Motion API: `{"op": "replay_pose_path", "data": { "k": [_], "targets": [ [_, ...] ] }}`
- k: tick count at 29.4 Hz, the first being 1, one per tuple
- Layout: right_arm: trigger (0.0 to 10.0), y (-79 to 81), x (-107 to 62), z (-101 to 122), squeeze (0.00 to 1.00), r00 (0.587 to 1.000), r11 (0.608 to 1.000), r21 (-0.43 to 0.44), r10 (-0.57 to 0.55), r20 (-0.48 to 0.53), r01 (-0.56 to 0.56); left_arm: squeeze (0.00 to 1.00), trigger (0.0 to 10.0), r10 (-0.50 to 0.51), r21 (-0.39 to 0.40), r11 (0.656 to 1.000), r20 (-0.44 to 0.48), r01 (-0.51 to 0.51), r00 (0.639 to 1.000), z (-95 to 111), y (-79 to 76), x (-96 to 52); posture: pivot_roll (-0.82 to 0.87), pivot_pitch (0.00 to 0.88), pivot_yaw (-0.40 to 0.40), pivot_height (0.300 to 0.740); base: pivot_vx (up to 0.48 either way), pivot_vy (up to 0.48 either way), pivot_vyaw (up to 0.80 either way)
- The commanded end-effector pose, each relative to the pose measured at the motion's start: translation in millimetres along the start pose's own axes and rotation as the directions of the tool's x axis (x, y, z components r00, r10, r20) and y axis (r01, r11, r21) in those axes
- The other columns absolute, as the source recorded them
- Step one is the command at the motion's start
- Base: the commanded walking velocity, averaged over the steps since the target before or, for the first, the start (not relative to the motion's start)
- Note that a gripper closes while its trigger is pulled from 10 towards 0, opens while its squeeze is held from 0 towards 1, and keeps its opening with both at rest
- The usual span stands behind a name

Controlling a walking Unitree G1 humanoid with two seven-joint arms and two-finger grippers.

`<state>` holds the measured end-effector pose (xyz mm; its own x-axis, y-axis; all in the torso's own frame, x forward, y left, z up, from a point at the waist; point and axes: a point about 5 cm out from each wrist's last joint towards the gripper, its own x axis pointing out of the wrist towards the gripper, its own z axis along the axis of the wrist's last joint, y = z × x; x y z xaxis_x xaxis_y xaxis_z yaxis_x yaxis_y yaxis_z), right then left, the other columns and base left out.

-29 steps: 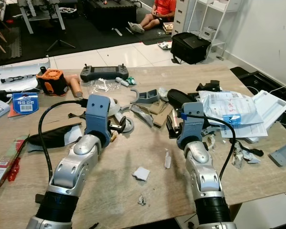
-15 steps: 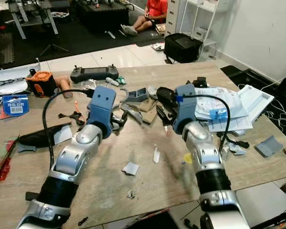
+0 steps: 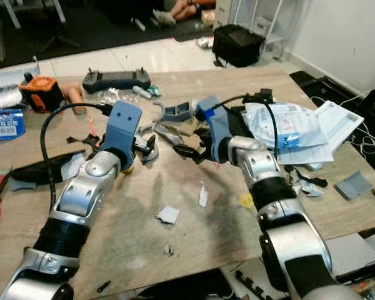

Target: Picking trash to rubbish bin

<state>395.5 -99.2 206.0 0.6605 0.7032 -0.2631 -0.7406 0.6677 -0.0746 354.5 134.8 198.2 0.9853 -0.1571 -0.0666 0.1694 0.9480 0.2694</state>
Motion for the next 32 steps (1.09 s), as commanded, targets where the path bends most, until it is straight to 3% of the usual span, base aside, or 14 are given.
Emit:
{"op": "replay_pose_path", "data": {
  "k": [1, 7, 12, 17, 23, 31, 32],
  "targets": [
    [10.0, -1.6, 1.2, -3, 0.0, 1.0, 1.0, 0.003, -0.018, -0.014, 0.018, 0.0, 10.0, 0.0, 0.019, 1.0, 0.003, 0.0, 1.0, 0, 3.1, 0.2, 0.04, 0.241, -0.054, 0.74, 0.0, 0.0, 0.0],
    [10.0, -2.5, 9.7, 17, 0.0, 0.999, 0.998, 0.036, -0.052, 0.006, 0.052, 0.0, 10.0, -0.06, 0.015, 0.998, 0.077, 0.059, 0.995, 11, 7.9, -1.2, 0.05, 0.306, -0.053, 0.74, 0.0, 0.0, 0.0],
    [10.0, 0.1, 14.4, 28, 0.0, 0.999, 0.999, 0.019, -0.036, 0.025, 0.036, 0.0, 10.0, -0.101, 0.058, 0.994, 0.143, 0.094, 0.985, 25, 16.8, -9.8, 0.09, 0.349, -0.085, 0.74, 0.0, 0.0, 0.0],
    [10.0, -3.4, 14.0, 47, 0.0, 0.995, 0.998, -0.015, -0.067, 0.068, 0.068, 0.0, 10.0, -0.096, -0.012, 0.995, 0.216, 0.101, 0.972, 39, 24.2, -18.7, 0.09, 0.381, -0.075, 0.74, 0.0, 0.0, 0.0],
    [10.0, -2.6, 15.7, 56, 0.0, 0.992, 0.995, -0.047, -0.083, 0.1, 0.088, 0.0, 10.0, -0.11, 0.004, 0.994, 0.204, 0.112, 0.973, 35, 18.9, -23.4, 0.12, 0.386, -0.087, 0.74, 0.0, 0.0, 0.0],
    [10.0, 0.1, 20.4, 43, 0.0, 0.992, 0.986, -0.115, -0.11, 0.067, 0.117, 0.0, 10.0, -0.125, 0.028, 0.992, 0.179, 0.122, 0.976, 31, 18.6, -31.0, 0.14, 0.387, -0.097, 0.74, 0.0, 0.0, 0.0],
    [9.4, -0.4, 20.5, 41, 0.0, 0.99, 0.984, -0.118, -0.124, 0.063, 0.131, 0.0, 10.0, -0.124, 0.032, 0.992, 0.177, 0.12, 0.976, 31, 19.5, -31.9, 0.14, 0.385, -0.099, 0.74, 0.0, 0.0, 0.0]
  ]
}}
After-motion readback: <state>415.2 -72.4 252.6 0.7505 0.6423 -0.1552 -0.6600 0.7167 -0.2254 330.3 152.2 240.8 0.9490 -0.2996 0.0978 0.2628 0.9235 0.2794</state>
